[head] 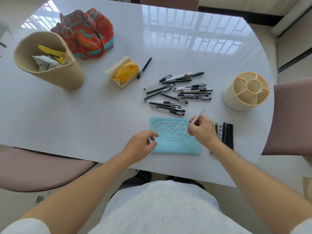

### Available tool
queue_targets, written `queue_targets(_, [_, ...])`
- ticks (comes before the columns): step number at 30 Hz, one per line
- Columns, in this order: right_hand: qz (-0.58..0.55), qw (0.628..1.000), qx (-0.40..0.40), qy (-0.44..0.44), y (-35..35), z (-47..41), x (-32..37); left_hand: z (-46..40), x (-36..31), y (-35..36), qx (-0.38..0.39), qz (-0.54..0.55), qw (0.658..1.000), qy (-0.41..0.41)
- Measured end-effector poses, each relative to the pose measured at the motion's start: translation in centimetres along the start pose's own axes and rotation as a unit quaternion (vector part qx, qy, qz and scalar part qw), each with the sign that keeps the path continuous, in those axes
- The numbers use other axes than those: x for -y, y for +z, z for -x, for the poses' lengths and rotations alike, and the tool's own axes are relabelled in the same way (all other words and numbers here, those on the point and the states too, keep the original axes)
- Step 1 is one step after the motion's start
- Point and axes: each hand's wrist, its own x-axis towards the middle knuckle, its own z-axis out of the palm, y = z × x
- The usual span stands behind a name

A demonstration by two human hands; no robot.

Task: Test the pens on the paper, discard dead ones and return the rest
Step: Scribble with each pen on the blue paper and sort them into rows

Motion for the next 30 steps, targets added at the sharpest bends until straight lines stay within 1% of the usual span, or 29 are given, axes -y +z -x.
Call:
queue_targets(2, [-0.155,0.986,0.052,0.043,1.2,2.5,-0.3,-0.3,-1.1,0.5,0.027,0.063,0.997,-0.018])
queue_targets(3, [-0.2,0.976,0.073,0.056,1.7,3.4,-0.4,-0.5,-1.7,0.8,0.043,0.088,0.995,-0.025])
queue_targets(5, [-0.248,0.962,0.098,0.067,2.7,5.0,-0.5,-0.7,-2.8,1.2,0.071,0.109,0.991,-0.022])
queue_targets(8, [-0.284,0.951,0.111,0.059,3.6,6.5,-0.6,-0.6,-3.6,1.5,0.104,0.114,0.988,-0.001])
queue_targets(12, [-0.282,0.951,0.111,0.053,4.4,7.6,-0.9,-0.2,-3.3,1.5,0.116,0.052,0.992,0.005])
queue_targets(15, [-0.286,0.953,0.088,0.057,4.8,8.3,-1.2,0.2,-2.8,1.4,0.113,0.019,0.993,0.003])
queue_targets(20, [-0.293,0.952,0.037,0.081,6.0,8.6,-1.5,0.6,-3.5,1.2,0.074,-0.055,0.995,0.036])
queue_targets(21, [-0.3,0.95,0.02,0.09,6.1,8.4,-1.4,0.6,-3.6,1.2,0.061,-0.08,0.994,0.047])
queue_targets(23, [-0.321,0.939,-0.044,0.112,5.5,7.5,-1.5,0.7,-2.7,0.7,0.034,-0.122,0.991,0.053])
queue_targets(24, [-0.317,0.939,-0.07,0.112,4.7,6.8,-1.6,0.9,-1.9,0.3,0.024,-0.134,0.99,0.044])
queue_targets(25, [-0.298,0.946,-0.079,0.104,4.0,6.3,-1.7,1.2,-1.0,-0.2,0.018,-0.144,0.989,0.032])
queue_targets(27, [-0.259,0.962,-0.047,0.074,3.2,5.7,-1.8,1.6,0.4,-1.0,0.014,-0.152,0.988,0.022])
queue_targets(30, [-0.19,0.981,0.024,0.018,4.6,6.1,-1.6,1.5,0.6,-0.7,0.02,-0.144,0.988,0.055])
